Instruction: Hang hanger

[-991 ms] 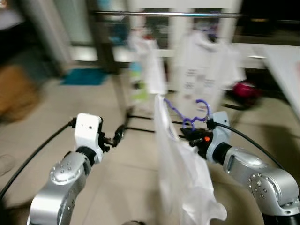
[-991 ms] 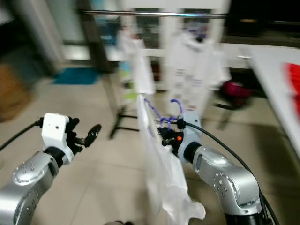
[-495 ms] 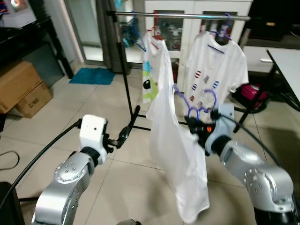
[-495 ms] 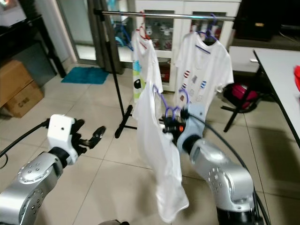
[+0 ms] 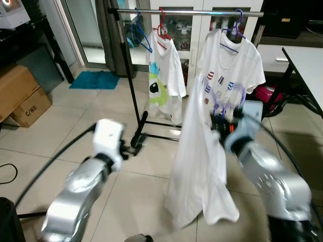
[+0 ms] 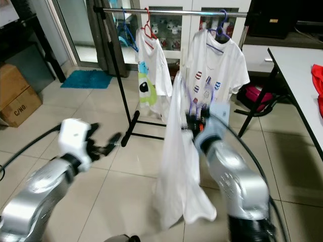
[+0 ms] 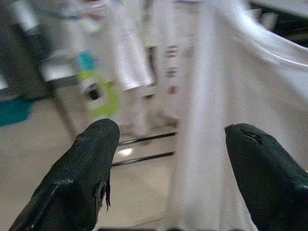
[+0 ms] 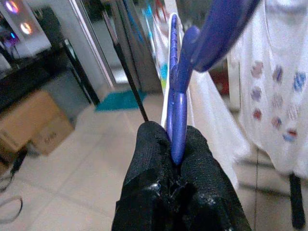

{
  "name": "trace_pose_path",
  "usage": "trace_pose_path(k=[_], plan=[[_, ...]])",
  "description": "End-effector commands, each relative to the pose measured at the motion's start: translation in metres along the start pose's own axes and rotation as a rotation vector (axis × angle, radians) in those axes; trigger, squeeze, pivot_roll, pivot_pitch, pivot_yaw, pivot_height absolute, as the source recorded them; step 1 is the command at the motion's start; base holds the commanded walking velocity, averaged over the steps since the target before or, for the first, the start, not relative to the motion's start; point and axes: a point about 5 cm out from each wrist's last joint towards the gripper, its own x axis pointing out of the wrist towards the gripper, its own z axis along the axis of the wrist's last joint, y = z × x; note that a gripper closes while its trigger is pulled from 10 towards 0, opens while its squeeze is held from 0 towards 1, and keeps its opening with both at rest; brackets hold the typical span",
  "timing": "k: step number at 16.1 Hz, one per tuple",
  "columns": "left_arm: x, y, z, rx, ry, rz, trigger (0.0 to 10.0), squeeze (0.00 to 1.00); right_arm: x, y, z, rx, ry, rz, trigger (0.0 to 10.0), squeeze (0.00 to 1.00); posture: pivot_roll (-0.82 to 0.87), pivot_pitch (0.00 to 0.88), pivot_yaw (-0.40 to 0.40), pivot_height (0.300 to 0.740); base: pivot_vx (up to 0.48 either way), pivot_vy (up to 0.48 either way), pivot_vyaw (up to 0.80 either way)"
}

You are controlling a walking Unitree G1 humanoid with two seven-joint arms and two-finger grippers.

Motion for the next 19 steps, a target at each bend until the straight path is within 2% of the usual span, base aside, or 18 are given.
trace_pose_path(k=[1,2,3,4,5,6,8,9,10,11,13,14,15,16,17,19], plan=[[0.005,-0.004,-0.001,0.034,0.008,-0.078,10.0,0.00,0.005,0.006,0.009,-0.013,-0.041,0.018,10.0,0.00,-0.15,0.000,0.098,0.740,0.000,0.000,0.00],[0.011,-0.013,-0.003,0.035,0.018,-0.196,10.0,0.00,0.010,0.010,0.008,-0.004,-0.022,0.042,10.0,0.00,-0.15,0.000,0.096,0.740,0.000,0.000,0.00],[0.017,-0.023,-0.004,0.085,0.010,-0.320,10.0,1.00,0.021,0.014,0.011,0.032,-0.009,0.040,10.0,0.00,-0.17,0.000,0.096,0.740,0.000,0.000,0.00],[0.020,-0.026,-0.004,0.114,0.007,-0.369,10.0,1.00,0.026,0.017,0.014,0.038,-0.012,0.041,10.0,0.00,-0.17,0.000,0.096,0.740,0.000,0.000,0.00],[0.025,-0.030,-0.008,0.194,0.020,-0.426,10.0,1.00,0.034,0.021,0.021,0.065,-0.025,0.043,10.0,0.00,-0.17,0.000,0.098,0.740,0.000,0.000,0.00],[0.029,-0.034,-0.014,0.251,0.030,-0.468,10.0,1.00,0.045,0.025,0.034,0.128,-0.044,0.045,10.0,0.00,-0.18,0.000,0.095,0.740,0.000,0.000,0.00],[0.032,-0.036,-0.016,0.274,0.017,-0.469,10.0,1.00,0.051,0.025,0.042,0.175,-0.053,0.047,10.0,0.00,-0.19,0.000,0.088,0.740,0.000,0.000,0.00],[0.034,-0.037,-0.020,0.316,0.023,-0.458,10.0,1.00,0.054,0.025,0.045,0.183,-0.051,0.047,10.0,0.00,-0.19,0.000,0.083,0.740,0.000,0.000,0.00],[0.035,-0.036,-0.023,0.335,0.027,-0.442,10.0,0.83,0.057,0.026,0.048,0.188,-0.051,0.051,10.0,0.00,-0.19,0.000,0.076,0.740,0.000,0.000,0.00],[0.037,-0.036,-0.025,0.334,0.028,-0.424,10.0,0.00,0.059,0.026,0.050,0.199,-0.054,0.058,10.0,0.00,-0.18,0.000,0.071,0.740,0.000,0.000,0.00],[0.046,-0.034,-0.029,0.310,-0.018,-0.349,10.0,0.00,0.064,0.031,0.058,0.294,-0.064,0.100,10.0,0.00,-0.18,0.000,0.068,0.740,0.000,0.000,0.00],[0.049,-0.034,-0.029,0.286,-0.042,-0.331,5.4,0.00,0.064,0.033,0.060,0.313,-0.064,0.114,10.0,0.00,-0.18,0.000,0.056,0.740,0.000,0.000,0.00],[0.051,-0.035,-0.029,0.280,-0.057,-0.322,4.5,0.00,0.065,0.034,0.061,0.317,-0.064,0.121,10.0,0.00,-0.18,0.000,0.056,0.740,0.000,0.000,0.00],[0.056,-0.038,-0.031,0.239,-0.091,-0.334,0.0,0.00,0.064,0.037,0.065,0.327,-0.074,0.146,10.0,0.00,-0.19,0.000,0.053,0.740,0.000,0.000,0.00],[0.059,-0.041,-0.033,0.205,-0.098,-0.348,0.0,0.00,0.064,0.039,0.066,0.321,-0.080,0.160,10.0,0.00,-0.19,0.000,0.055,0.740,0.000,0.000,0.00],[0.063,-0.046,-0.036,0.190,-0.090,-0.372,0.0,0.00,0.063,0.040,0.068,0.314,-0.086,0.167,10.0,0.00,-0.21,0.000,0.062,0.740,0.000,0.000,0.00]])
